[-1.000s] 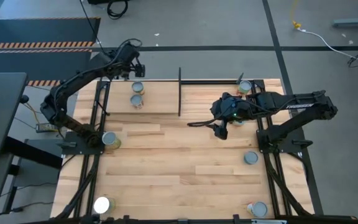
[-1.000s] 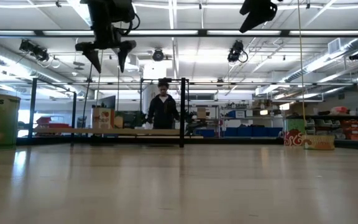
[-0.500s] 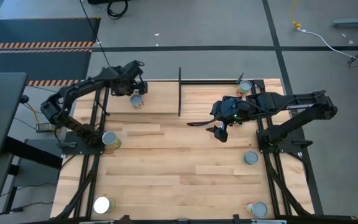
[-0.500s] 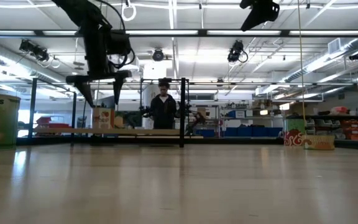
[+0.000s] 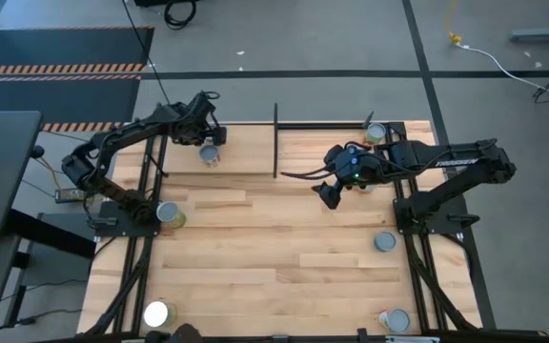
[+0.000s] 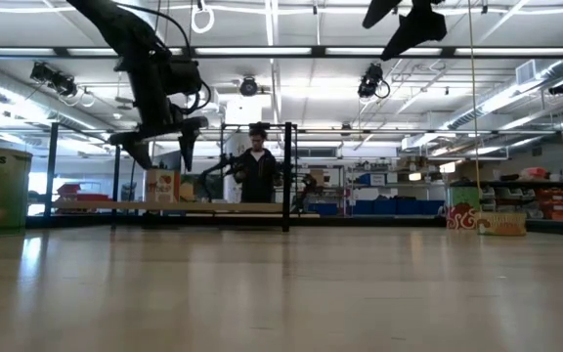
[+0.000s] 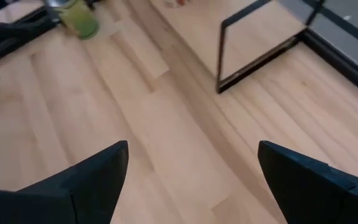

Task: Pick and place cans onto a shelf
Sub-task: Put the canned sliced peaches on the shelf aligned with the canned diced tomatoes

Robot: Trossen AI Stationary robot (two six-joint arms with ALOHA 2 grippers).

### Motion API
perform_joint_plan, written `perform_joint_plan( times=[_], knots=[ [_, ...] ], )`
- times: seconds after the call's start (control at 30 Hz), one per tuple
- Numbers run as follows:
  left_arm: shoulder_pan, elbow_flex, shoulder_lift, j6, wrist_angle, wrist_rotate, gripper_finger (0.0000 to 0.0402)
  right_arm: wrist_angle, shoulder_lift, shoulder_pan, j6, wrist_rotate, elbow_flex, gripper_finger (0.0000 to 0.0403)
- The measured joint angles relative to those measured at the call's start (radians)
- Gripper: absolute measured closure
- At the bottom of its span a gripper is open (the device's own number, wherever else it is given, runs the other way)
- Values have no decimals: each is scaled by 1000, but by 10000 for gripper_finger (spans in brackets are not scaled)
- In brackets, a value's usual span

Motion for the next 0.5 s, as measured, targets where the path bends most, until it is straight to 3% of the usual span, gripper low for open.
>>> perform_joint_plan(
  times=[0.27, 0.5],
  knots=[
    [4, -46, 0, 11, 129, -11, 26, -2, 13, -28, 67, 20, 0, 37],
    [19, -49, 32, 26, 126, -14, 26, -2, 17, -28, 74, 17, 0, 37]
  ],
)
